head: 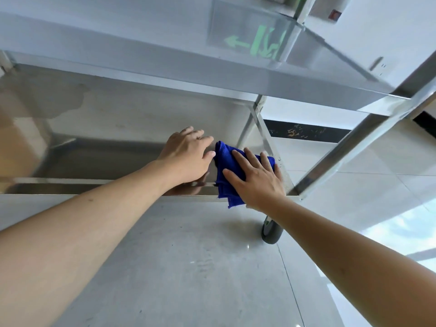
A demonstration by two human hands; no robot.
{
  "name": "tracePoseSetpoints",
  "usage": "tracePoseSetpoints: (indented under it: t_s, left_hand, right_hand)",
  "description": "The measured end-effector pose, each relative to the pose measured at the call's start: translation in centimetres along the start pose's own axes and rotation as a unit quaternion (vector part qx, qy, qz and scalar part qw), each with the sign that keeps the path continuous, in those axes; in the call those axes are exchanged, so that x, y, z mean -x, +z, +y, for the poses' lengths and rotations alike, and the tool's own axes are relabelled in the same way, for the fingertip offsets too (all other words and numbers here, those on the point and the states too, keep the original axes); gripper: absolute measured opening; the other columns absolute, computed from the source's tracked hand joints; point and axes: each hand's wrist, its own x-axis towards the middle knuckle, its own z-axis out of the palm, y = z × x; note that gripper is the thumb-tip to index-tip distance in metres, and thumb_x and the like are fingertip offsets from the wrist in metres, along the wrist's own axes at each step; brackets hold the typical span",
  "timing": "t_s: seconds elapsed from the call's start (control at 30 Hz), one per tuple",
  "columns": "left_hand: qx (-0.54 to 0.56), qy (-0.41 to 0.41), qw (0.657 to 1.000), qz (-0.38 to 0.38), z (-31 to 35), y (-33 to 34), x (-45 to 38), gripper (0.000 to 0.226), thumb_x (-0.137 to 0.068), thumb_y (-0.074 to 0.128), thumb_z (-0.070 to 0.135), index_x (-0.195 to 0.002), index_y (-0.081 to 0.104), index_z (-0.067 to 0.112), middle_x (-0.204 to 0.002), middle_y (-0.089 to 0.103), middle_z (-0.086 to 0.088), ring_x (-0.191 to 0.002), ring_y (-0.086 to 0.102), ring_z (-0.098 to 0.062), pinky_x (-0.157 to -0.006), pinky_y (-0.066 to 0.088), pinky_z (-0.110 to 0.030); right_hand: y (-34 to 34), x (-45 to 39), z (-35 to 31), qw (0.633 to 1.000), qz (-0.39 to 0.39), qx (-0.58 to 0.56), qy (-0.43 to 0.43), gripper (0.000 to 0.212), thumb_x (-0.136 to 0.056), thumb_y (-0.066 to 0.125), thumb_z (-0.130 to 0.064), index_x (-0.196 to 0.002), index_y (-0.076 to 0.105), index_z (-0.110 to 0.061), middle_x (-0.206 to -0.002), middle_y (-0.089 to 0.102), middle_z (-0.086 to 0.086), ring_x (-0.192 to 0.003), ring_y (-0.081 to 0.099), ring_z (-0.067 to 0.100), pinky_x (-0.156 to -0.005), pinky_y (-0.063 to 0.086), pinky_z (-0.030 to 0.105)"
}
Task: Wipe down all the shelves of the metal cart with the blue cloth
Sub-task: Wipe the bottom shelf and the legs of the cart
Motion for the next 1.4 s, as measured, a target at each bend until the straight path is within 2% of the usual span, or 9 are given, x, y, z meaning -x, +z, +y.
tracePoseSetpoints:
  t_s: [0.23, 0.37, 0.73, 0.93, 1.13, 1.4]
  left_hand:
    - [0.011, 0.005, 1.000, 0.001, 0.7, 0.3, 0.0, 0.050, -0.098, 0.041, 0.044, -0.142, 0.044, 0.022, -0.154, 0.037, -0.011, -0.144, 0.026, -0.032, -0.115, 0.026, -0.047]
    - [0.020, 0.003, 1.000, 0.000, 0.7, 0.5, 0.2, 0.049, -0.098, 0.042, 0.043, -0.142, 0.044, 0.021, -0.154, 0.037, -0.012, -0.145, 0.026, -0.033, -0.116, 0.025, -0.047]
    - [0.056, -0.015, 0.998, 0.012, 1.4, 1.5, -0.5, 0.049, -0.099, 0.042, 0.043, -0.143, 0.045, 0.022, -0.154, 0.037, -0.011, -0.145, 0.025, -0.031, -0.117, 0.023, -0.041]
    - [0.061, -0.004, 0.998, 0.035, 1.8, 1.9, -0.7, 0.049, -0.098, 0.039, 0.044, -0.141, 0.046, 0.022, -0.154, 0.037, -0.010, -0.144, 0.025, -0.030, -0.116, 0.023, -0.045]
    - [0.054, -0.047, 0.996, 0.047, -0.5, 1.4, 0.3, 0.047, -0.098, 0.042, 0.043, -0.139, 0.048, 0.021, -0.154, 0.038, -0.011, -0.145, 0.025, -0.031, -0.116, 0.023, -0.047]
    - [0.011, -0.078, 0.996, 0.042, -3.8, -0.1, 2.6, 0.047, -0.098, 0.039, 0.044, -0.140, 0.045, 0.022, -0.156, 0.033, -0.009, -0.146, 0.021, -0.029, -0.117, 0.020, -0.047]
  right_hand:
    - [0.0, -0.9, 2.1, 0.992, 0.020, 0.003, 0.121, 0.072, -0.088, 0.016, -0.077, -0.155, 0.013, -0.049, -0.169, 0.009, -0.013, -0.155, -0.001, 0.026, -0.119, 0.001, 0.060]
    - [0.1, -2.3, 2.1, 0.989, 0.032, 0.003, 0.147, 0.073, -0.089, 0.018, -0.077, -0.156, 0.015, -0.047, -0.169, 0.010, -0.010, -0.155, 0.001, 0.031, -0.117, 0.003, 0.062]
    - [-0.3, -10.6, 1.6, 0.990, 0.043, 0.012, 0.134, 0.073, -0.090, 0.019, -0.075, -0.156, 0.020, -0.043, -0.169, 0.015, -0.004, -0.154, 0.003, 0.035, -0.117, 0.006, 0.064]
    - [-0.8, -16.7, 0.7, 0.990, 0.046, 0.002, 0.131, 0.071, -0.089, 0.022, -0.073, -0.152, 0.030, -0.041, -0.164, 0.025, -0.003, -0.151, 0.012, 0.036, -0.114, 0.007, 0.066]
    - [-1.6, -21.5, -0.3, 0.990, 0.031, -0.009, 0.141, 0.068, -0.086, 0.023, -0.070, -0.146, 0.037, -0.039, -0.157, 0.034, -0.001, -0.146, 0.021, 0.034, -0.109, 0.019, 0.062]
    - [-1.3, -23.3, -3.4, 0.990, 0.035, -0.006, 0.136, 0.071, -0.091, 0.019, -0.070, -0.150, 0.033, -0.035, -0.160, 0.031, 0.003, -0.150, 0.013, 0.036, -0.114, 0.011, 0.065]
